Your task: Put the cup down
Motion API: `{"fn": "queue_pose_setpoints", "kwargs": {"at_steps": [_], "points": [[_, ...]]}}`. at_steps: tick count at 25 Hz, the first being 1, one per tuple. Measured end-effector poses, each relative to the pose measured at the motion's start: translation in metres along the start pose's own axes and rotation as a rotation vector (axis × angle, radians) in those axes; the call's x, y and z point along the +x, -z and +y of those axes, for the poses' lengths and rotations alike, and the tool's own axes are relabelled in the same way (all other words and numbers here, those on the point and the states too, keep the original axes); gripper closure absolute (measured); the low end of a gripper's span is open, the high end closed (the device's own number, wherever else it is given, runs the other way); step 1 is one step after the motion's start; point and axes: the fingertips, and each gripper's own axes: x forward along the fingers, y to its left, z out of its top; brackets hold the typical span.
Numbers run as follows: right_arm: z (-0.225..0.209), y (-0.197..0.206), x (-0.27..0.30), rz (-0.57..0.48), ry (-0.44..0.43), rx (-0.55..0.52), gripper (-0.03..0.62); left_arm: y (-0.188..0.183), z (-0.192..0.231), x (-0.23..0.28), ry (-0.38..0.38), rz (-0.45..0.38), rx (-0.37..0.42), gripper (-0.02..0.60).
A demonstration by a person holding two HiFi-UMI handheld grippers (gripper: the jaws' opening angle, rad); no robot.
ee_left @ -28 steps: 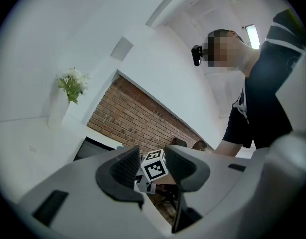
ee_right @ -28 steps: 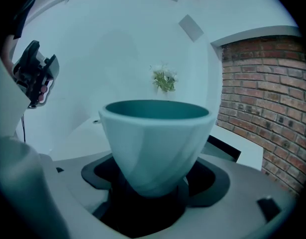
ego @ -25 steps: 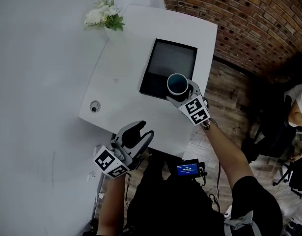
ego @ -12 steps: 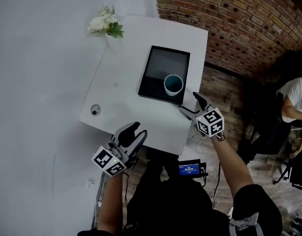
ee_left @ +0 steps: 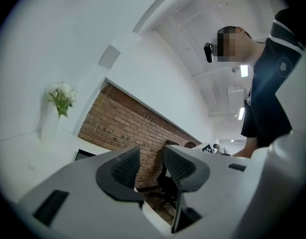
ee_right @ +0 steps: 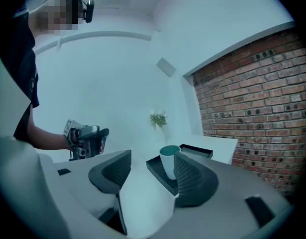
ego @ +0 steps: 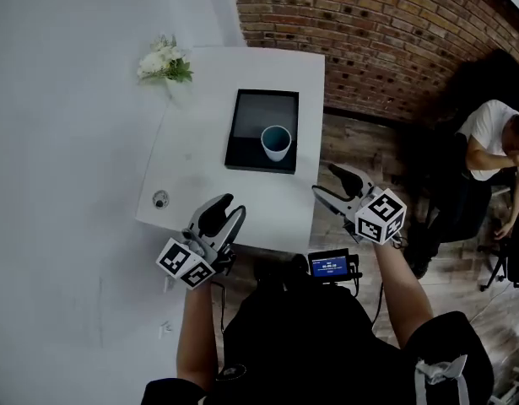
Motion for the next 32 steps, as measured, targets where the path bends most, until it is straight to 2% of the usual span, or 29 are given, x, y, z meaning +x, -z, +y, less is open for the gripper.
{"fn": "queue_pose_setpoints", "kwargs": {"at_steps": [7, 9, 13, 17, 21, 26, 32], "points": [[0.035, -0.043, -0.04, -0.179, 0.004, 0.066, 0.518, -0.023, -0.024, 0.007, 0.068, -0.01, 0.06, 0.44], [0.042, -0.049, -0.046, -0.224, -0.005, 0.111, 0.551, -0.027, -0.031, 0.008, 0.082, -0.021, 0.075, 0.461], [0.054, -0.052, -0.055, -0.271, -0.043, 0.196, 0.569, -0.026, -0.044, 0.007, 0.102, -0.023, 0.09, 0.571], [0.059, -0.043, -0.052, -0.254, -0.04, 0.213, 0.576, -0.022, -0.048, 0.006, 0.128, -0.021, 0.077, 0.574], [0.055, -0.045, -0.049, -0.24, -0.017, 0.177, 0.577, -0.024, -0.05, 0.005, 0.151, -0.026, 0.066, 0.574], [0.054, -0.045, -0.04, -0.221, 0.006, 0.136, 0.577, -0.022, -0.05, 0.005, 0.159, -0.011, 0.054, 0.574], [0.053, -0.039, -0.035, -0.207, 0.025, 0.135, 0.577, -0.017, -0.052, 0.008, 0.165, 0.009, 0.049, 0.574]]}}
